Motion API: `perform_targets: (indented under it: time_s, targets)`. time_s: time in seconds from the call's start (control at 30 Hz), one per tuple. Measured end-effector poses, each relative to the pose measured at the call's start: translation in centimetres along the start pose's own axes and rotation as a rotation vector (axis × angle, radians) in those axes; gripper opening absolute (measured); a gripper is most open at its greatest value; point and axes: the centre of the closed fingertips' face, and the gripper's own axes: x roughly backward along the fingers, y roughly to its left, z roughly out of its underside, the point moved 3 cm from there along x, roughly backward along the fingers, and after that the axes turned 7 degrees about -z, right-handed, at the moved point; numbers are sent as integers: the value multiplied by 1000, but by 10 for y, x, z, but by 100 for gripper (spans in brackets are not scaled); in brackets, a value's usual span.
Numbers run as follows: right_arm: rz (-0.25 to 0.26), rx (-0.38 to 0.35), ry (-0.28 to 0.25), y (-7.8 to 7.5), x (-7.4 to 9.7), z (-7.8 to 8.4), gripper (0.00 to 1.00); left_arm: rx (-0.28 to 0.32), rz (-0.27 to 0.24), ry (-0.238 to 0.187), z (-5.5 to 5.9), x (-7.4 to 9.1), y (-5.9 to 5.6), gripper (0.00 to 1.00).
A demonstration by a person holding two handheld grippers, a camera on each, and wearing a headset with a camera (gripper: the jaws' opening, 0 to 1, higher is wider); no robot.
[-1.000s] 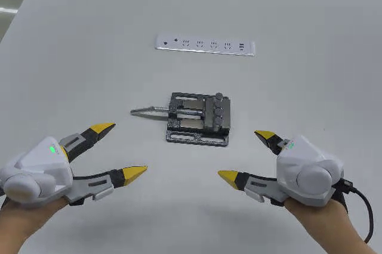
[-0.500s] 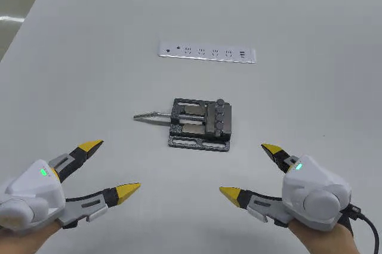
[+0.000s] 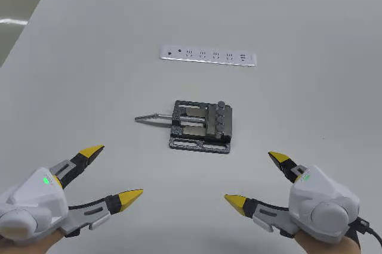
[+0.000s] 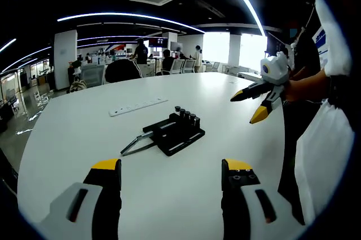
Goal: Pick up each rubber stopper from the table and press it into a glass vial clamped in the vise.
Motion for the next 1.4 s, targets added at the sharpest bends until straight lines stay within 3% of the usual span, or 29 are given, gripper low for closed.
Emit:
perform_targets:
  time_s: [1.4]
  targets:
    - [-8, 3, 11, 1, 3, 5, 78, -7, -5, -1, 0, 0, -5, 71]
